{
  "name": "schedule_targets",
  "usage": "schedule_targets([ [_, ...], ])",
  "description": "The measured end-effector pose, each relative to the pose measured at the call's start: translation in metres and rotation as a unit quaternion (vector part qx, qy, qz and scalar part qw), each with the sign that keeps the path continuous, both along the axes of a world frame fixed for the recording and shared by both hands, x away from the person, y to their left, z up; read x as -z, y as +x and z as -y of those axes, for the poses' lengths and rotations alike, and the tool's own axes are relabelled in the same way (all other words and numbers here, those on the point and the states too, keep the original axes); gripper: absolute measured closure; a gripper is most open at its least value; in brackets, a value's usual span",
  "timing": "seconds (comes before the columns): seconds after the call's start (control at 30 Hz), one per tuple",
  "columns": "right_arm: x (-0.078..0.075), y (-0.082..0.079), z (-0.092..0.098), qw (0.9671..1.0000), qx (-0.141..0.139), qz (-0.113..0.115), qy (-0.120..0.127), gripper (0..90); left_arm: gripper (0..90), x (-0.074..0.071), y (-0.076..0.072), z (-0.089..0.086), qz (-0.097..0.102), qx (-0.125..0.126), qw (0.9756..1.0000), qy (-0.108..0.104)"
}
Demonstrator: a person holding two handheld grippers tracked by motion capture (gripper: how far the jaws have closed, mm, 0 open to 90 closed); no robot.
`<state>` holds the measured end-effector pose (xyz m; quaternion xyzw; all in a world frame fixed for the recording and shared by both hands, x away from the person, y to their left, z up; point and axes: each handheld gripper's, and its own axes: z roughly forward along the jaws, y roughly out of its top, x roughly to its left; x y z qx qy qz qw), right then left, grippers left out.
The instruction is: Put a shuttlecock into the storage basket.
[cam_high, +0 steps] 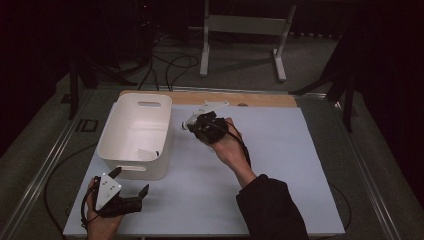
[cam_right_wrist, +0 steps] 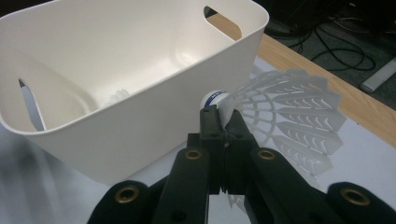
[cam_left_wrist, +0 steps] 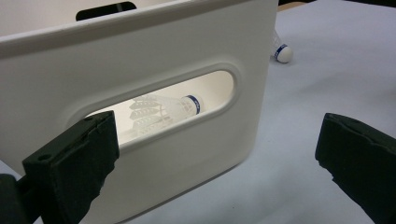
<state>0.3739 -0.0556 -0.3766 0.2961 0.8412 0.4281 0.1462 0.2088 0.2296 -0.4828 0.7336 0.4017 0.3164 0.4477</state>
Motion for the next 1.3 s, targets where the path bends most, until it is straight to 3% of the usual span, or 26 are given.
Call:
schedule_targets([
  [1.3,-0.020,0.002,-0.010,0.9997,-0.012,0.019,0.011,89.3,0.1,0.000,0.000,0.000,0.000,-0.001,1.0000,-0.001],
])
